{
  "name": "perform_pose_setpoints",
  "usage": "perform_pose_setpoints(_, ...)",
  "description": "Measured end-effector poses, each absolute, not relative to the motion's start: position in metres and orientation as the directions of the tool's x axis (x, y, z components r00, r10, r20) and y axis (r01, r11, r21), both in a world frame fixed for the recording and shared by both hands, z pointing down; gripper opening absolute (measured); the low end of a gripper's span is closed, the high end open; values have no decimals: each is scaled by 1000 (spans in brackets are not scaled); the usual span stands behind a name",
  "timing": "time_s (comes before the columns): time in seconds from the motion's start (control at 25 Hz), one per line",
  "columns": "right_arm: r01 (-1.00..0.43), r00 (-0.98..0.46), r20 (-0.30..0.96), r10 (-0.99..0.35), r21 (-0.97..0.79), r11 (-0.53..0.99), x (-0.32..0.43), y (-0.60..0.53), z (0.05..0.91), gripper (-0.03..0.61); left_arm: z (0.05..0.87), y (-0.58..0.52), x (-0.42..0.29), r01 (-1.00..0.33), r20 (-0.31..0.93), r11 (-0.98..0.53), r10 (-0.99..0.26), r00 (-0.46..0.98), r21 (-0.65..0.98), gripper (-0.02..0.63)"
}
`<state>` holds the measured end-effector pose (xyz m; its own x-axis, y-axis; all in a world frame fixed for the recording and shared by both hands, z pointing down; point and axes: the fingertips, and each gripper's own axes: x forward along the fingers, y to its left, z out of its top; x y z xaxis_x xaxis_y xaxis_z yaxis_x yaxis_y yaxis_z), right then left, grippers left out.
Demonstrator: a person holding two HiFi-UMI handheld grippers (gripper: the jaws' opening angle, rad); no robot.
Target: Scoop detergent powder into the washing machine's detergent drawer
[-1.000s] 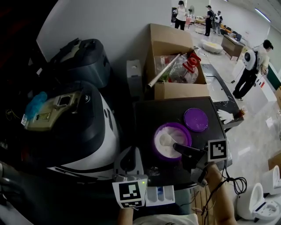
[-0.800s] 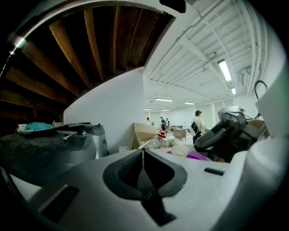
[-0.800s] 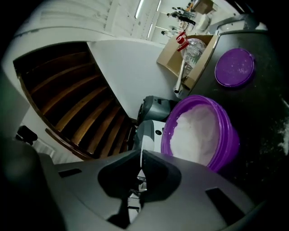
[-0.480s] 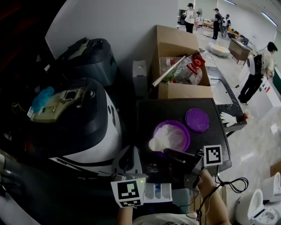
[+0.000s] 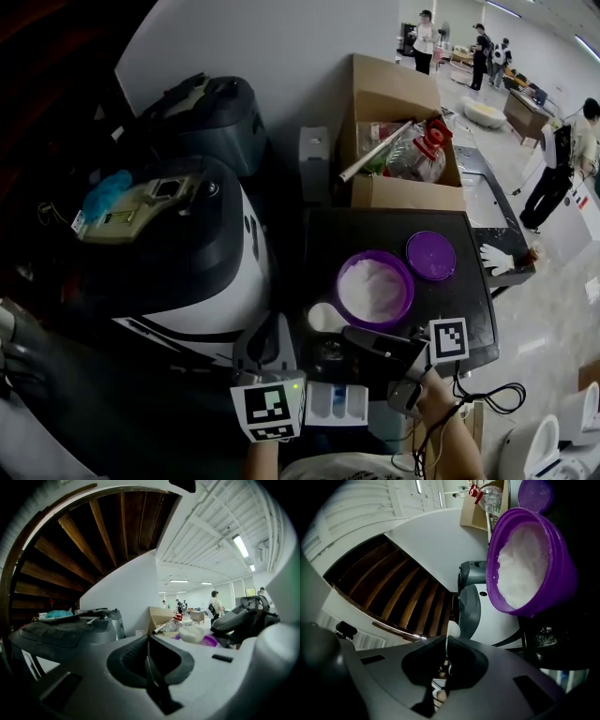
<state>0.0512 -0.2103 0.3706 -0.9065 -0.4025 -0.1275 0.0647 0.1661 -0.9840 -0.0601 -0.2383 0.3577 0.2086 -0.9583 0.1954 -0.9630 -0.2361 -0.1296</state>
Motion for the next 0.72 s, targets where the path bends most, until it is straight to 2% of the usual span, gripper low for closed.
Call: perform_pose_setpoints(0.72,71,-949,-115,-293,-985,158,74,-145,390,20,381,-159,-56,-985,233,-104,-970,70,-137,15)
